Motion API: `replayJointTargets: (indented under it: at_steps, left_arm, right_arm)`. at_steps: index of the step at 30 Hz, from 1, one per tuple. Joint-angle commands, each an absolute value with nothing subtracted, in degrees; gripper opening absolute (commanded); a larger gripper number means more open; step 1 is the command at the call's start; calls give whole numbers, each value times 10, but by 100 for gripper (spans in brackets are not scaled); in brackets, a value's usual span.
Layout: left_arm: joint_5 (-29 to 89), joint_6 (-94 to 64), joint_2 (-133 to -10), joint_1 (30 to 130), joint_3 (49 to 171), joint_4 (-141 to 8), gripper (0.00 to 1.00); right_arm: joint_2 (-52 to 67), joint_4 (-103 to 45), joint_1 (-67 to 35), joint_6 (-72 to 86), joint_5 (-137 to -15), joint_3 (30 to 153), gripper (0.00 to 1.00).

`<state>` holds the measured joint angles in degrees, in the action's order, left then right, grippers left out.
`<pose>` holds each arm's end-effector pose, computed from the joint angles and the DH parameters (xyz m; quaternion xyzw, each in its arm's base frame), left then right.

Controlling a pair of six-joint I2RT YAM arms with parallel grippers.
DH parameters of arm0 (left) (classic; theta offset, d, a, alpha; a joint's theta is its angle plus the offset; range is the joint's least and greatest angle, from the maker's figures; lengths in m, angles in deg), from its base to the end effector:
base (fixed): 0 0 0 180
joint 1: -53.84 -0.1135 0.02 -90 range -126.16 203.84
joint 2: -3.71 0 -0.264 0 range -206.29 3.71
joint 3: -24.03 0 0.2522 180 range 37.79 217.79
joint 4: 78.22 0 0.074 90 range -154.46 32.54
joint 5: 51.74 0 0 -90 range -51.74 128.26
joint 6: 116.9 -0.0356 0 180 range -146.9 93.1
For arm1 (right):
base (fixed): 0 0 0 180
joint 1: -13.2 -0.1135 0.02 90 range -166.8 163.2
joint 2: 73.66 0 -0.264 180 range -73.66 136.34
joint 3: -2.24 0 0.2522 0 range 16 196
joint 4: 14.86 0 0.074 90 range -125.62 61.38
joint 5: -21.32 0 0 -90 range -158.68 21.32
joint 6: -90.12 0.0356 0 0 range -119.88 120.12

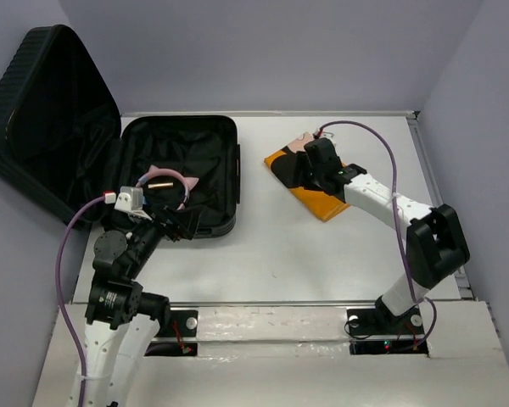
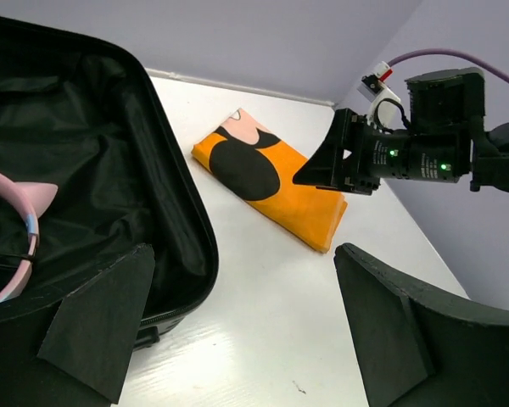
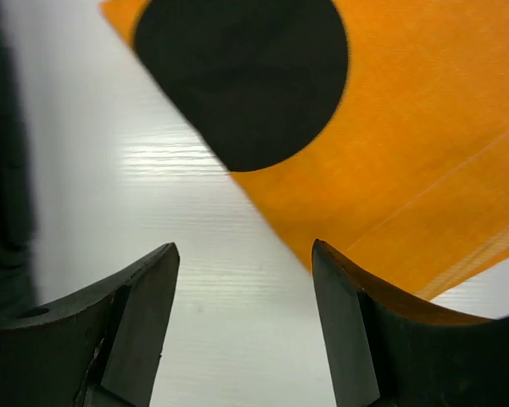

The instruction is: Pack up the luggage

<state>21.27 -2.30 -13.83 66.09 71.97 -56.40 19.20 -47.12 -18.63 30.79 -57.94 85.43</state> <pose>0.0883 -0.0298 0.3368 0.0419 0.6534 -0.3284 0.6808 0.3118 0.1857 0.2620 0.0289 0.9096 0.1373 0.3910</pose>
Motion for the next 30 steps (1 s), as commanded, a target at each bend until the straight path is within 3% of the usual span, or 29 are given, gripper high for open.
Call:
replayJointTargets:
  at_steps: [1,4,7,8,14,21,23,25,26,28,30]
  left_arm:
    - [173,-13,-178,657,731,-602,99]
    - [142,-1,-201,657,742,-608,99]
    - [101,11,-237,659,754,-618,99]
    - [94,14,-256,661,763,-620,99]
    - [99,41,-345,741,792,-666,99]
    - [292,8,-526,936,897,-645,99]
    - [331,-11,-609,962,935,-618,99]
    - [364,-26,-665,984,996,-600,99]
    - [376,-37,-723,987,1036,-591,99]
    - [396,-54,-809,988,1097,-568,99]
    - [399,-62,-866,989,1147,-544,99]
  right_arm:
    - [242,-511,-182,221,-504,863,69]
    - [304,-548,-170,194,-496,896,68]
    - [347,-565,-170,174,-519,921,61]
    - [354,-567,-170,173,-522,918,52]
    - [333,-568,-170,205,-516,852,20]
    - [130,-534,-178,280,-571,652,21]
    - [87,-538,-178,291,-572,608,37]
    - [30,-542,-178,297,-575,588,65]
    - [12,-543,-178,297,-574,574,88]
    - [-39,-545,-172,297,-574,563,98]
    - [-72,-545,-163,300,-576,559,98]
